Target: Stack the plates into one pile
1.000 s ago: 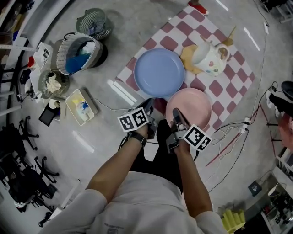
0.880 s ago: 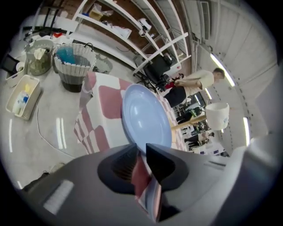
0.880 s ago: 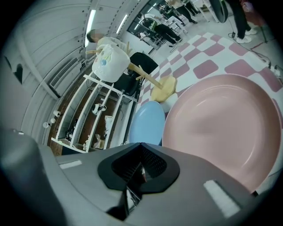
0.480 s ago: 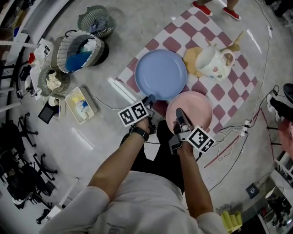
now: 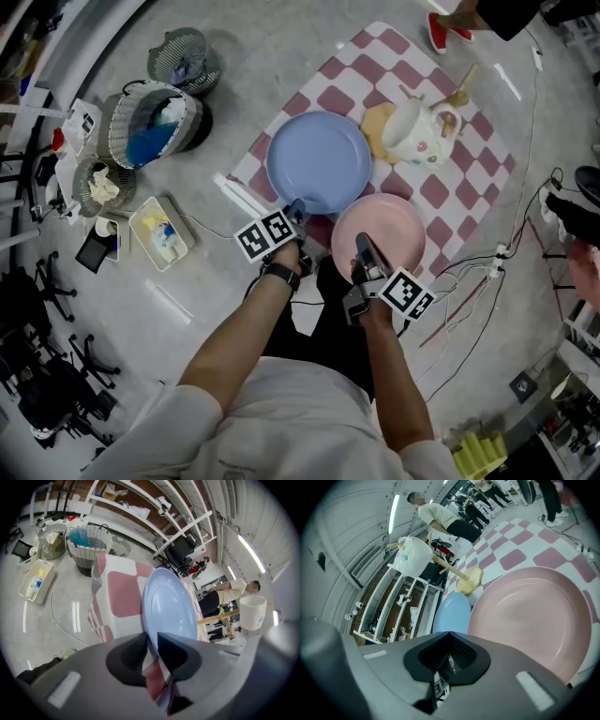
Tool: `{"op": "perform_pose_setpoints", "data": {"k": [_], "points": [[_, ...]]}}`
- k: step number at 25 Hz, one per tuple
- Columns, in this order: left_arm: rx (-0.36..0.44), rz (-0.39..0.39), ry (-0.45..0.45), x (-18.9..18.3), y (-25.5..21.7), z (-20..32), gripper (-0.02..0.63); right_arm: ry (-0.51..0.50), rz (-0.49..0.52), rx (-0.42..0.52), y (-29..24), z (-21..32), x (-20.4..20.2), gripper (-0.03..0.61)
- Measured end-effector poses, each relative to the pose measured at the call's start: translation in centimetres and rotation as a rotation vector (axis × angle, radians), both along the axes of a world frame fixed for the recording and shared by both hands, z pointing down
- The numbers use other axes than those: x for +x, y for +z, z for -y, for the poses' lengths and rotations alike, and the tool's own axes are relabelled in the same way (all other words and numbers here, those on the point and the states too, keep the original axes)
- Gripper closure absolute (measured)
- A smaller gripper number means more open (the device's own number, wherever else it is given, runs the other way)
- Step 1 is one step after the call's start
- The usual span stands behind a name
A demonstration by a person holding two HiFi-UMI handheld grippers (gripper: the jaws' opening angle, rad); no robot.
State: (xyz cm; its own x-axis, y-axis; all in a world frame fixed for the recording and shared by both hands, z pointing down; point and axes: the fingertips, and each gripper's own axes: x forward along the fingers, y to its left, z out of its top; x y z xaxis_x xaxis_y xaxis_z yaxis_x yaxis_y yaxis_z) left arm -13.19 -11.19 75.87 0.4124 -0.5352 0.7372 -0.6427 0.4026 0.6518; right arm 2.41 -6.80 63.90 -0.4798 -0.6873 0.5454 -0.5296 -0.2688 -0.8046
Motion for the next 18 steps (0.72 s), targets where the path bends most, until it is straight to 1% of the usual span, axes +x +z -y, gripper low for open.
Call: {"op": "perform_pose_setpoints", "data": {"k": [2, 5, 7, 12, 18], "points": [[0.013, 0.02, -0.028, -0.7, -0.6, 0.8, 0.557, 0.003, 0.002, 0.005, -0.2, 0.0, 0.1, 0.568], [0.042, 0.017, -0.048, -1.4, -1.6, 1.9, 0.575, 0.011, 0.011, 0.007, -0.5, -0.2, 0.0, 0.568], [0.042, 0.005, -0.054, -1.8, -1.8, 2.2, 0.574, 0.017, 0.019, 0.01, -0.6, -0.2, -0.1, 0.568], [0.045, -0.047, -0.101, -3.2, -2.3, 1.7, 0.574, 0.023, 0.025, 0.018, -1.1, -0.5, -0.7, 0.568], [0.067, -0.063, -0.085, -4.9, -4.4, 1.3, 0.572, 0.033, 0.023, 0.038, -2.3, -0.5, -1.1, 0.568]]}}
